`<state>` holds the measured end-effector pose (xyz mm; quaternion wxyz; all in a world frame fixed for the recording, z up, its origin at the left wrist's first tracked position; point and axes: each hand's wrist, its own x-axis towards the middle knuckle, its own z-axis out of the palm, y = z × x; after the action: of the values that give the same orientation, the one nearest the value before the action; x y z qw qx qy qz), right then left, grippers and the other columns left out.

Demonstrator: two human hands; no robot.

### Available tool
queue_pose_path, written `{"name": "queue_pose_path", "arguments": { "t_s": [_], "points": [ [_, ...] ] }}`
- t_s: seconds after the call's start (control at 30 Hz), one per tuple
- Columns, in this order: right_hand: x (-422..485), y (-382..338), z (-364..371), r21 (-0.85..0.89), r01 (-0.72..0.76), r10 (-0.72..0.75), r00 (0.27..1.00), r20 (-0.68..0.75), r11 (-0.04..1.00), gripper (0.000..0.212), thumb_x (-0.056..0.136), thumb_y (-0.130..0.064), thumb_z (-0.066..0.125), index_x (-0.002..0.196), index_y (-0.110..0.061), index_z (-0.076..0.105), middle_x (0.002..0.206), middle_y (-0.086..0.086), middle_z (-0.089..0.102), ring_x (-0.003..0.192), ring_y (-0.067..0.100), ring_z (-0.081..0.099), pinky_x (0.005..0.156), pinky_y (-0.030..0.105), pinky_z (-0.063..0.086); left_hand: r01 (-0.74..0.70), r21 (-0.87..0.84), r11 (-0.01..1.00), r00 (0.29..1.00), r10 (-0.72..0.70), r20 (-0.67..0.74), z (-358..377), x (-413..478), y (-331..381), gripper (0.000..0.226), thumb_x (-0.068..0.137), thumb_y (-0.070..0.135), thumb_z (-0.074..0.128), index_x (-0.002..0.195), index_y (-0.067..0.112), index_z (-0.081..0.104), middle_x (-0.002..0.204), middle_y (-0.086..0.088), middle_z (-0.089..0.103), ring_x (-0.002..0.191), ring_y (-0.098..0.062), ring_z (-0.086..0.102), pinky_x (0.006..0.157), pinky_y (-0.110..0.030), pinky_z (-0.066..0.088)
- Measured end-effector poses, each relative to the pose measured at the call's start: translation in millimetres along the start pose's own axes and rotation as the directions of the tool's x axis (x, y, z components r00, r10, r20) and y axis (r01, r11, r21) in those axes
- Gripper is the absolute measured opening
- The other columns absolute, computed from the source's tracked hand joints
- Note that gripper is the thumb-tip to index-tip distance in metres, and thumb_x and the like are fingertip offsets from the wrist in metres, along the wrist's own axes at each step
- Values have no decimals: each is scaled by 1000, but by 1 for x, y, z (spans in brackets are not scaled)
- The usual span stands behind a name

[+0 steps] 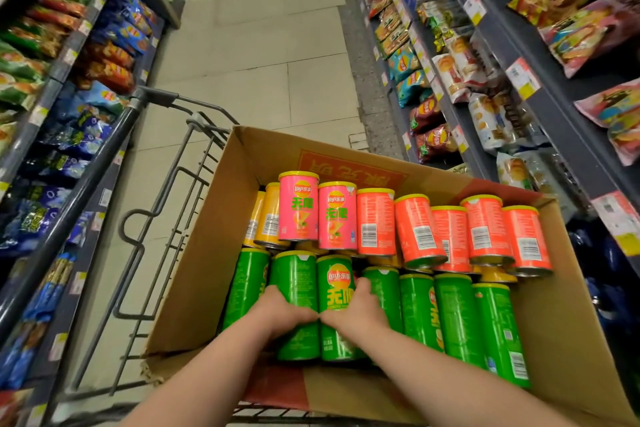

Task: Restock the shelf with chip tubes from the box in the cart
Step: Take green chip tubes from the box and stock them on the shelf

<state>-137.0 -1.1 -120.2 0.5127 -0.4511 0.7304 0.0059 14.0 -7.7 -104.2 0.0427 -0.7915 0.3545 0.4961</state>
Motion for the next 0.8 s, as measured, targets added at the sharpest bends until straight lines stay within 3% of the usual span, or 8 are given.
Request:
{"name": "queue_pose_path", "arguments": {
  "t_s": [0.17, 0.27, 0.3, 0.4, 0.5, 0.6, 0.7, 0.8],
  "points": [
    [-14, 3, -14, 188, -41, 37, 999, 27, 981, 86, 74, -40, 69, 143, -15, 26, 134, 10, 49, 119, 27, 53, 97, 34, 47, -14, -129, 992, 997, 24, 77, -7, -13, 8, 63, 68, 40, 80, 116, 8, 55, 106, -12, 64, 95, -27, 65, 88, -35, 53],
    [-27, 4, -28, 216, -44, 39, 999, 27, 975, 88, 76, -40, 66, 147, -14, 23, 139, 11, 46, 123, 28, 50, 101, 37, 45, -33, -141, 989, 989, 53, 139, -12, -30, 14, 81, 41, 54, 76, 107, 11, 59, 100, -12, 69, 88, -27, 68, 85, -37, 55],
    [-32, 4, -33, 221, -45, 42, 999, 18, 974, 87, 76, -40, 66, 147, -14, 23, 140, 11, 45, 124, 28, 49, 102, 37, 44, -44, -144, 989, 987, 65, 145, -14, -34, 16, 77, 41, 55, 75, 103, 13, 60, 98, -12, 70, 86, -28, 69, 83, -37, 55],
    [-49, 6, -45, 245, -33, 42, 999, -32, 969, 81, 77, -39, 65, 144, -14, 28, 136, 10, 48, 122, 27, 50, 100, 35, 45, -96, -167, 981, 978, 124, 165, -17, -48, 18, 58, 63, 51, 77, 104, 14, 56, 95, -13, 69, 80, -27, 69, 73, -38, 57],
    [-67, 10, -53, 301, 0, 44, 989, -139, 954, 66, 76, -35, 66, 133, -13, 39, 120, 8, 55, 109, 25, 57, 92, 32, 49, -208, -199, 958, 953, 244, 181, -17, -62, 23, 80, 48, 54, 79, 112, 14, 53, 99, -11, 69, 83, -25, 70, 73, -38, 58],
    [-85, 13, -57, 360, 67, 29, 966, -256, 931, 55, 76, -33, 67, 123, -12, 49, 111, 6, 60, 98, 23, 59, 85, 29, 49, -373, -194, 907, 915, 394, 87, -12, -73, 26, 76, 47, 60, 77, 108, 21, 54, 100, -3, 68, 88, -21, 68, 82, -40, 57],
    [-102, 18, -62, 417, 141, 15, 937, -350, 898, 50, 77, -30, 68, 121, -13, 52, 107, 6, 61, 93, 21, 60, 79, 27, 48, -482, -201, 853, 862, 502, 62, -7, -90, 32, 55, 71, 45, 78, 112, 21, 51, 98, 2, 64, 85, -14, 65, 76, -32, 55],
    [-123, 26, -67, 452, 206, 6, 906, -424, 868, 55, 76, -32, 70, 124, -14, 50, 108, 6, 60, 94, 21, 60, 77, 28, 46, -570, -229, 789, 801, 596, 62, 0, -103, 39, 49, 78, 33, 75, 117, 18, 49, 97, 2, 62, 84, -13, 64, 66, -24, 50]
  ]
}}
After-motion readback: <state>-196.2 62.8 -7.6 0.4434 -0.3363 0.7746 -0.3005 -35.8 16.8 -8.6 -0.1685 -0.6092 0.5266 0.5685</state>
